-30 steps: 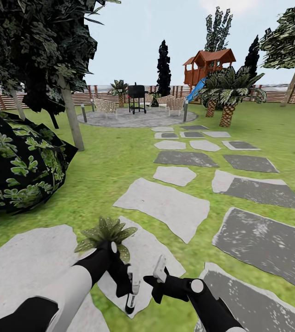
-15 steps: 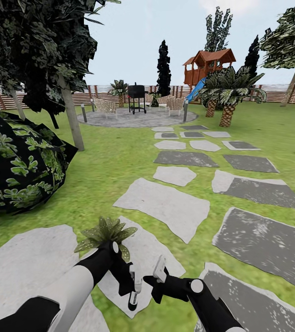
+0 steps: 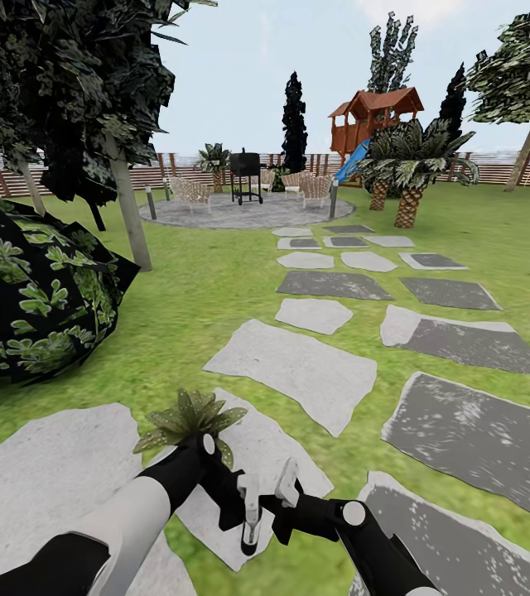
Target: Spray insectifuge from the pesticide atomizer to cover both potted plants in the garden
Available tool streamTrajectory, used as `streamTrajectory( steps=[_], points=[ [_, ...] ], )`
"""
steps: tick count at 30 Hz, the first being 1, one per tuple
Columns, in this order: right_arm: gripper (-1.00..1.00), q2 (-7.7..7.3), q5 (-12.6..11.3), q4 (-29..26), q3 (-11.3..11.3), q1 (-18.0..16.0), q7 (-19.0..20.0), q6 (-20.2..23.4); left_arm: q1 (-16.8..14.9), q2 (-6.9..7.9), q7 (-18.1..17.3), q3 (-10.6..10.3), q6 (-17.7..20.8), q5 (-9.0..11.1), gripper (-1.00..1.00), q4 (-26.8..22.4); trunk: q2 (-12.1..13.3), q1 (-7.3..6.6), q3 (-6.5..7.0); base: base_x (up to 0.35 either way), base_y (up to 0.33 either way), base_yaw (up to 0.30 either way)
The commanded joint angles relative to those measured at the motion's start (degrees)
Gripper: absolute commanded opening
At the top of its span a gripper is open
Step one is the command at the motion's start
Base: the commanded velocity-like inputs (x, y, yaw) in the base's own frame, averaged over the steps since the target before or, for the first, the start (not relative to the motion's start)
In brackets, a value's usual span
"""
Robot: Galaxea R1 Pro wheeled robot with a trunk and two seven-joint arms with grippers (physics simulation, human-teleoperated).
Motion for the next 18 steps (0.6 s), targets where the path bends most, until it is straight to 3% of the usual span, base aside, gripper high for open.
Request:
streamTrajectory(
  steps=[1, 9, 12, 15, 18],
  points=[
    [-1.0, 0.01, 0.63, -0.05, -0.08, -0.02, 0.04, -0.37, -0.02, -0.01, -0.16, 0.02, 0.16, 0.06, -1.0, -0.08, -0.02, -0.01, -0.05, 0.0, 0.0, 0.0],
    [-1.0, -0.01, 0.63, -0.05, -0.07, -0.02, 0.04, -0.37, -0.02, 0.34, 0.12, 0.07, 0.09, 0.17, -1.0, 0.04, -0.02, -0.01, -0.05, 0.0, 0.0, 0.0],
    [-1.0, -0.04, 0.63, -0.05, -0.08, -0.02, 0.04, -0.36, -0.02, 0.77, 0.16, 0.04, -0.05, -0.55, -1.0, 2.37, -0.02, -0.01, -0.05, 0.0, 0.0, 0.0],
    [-1.0, -0.06, 0.63, -0.05, -0.07, -0.02, 0.04, -0.37, 0.03, 2.24, 0.17, -0.07, -0.07, -0.86, -1.0, 3.68, -0.02, -0.01, -0.05, 0.0, 0.0, 0.0],
    [-1.0, -0.06, 0.63, -0.05, -0.08, -0.02, 0.04, -0.37, 0.27, 4.88, 0.16, -0.22, 0.02, -0.99, -1.0, 3.86, -0.02, -0.01, -0.05, 0.0, 0.0, 0.0]
  ],
)
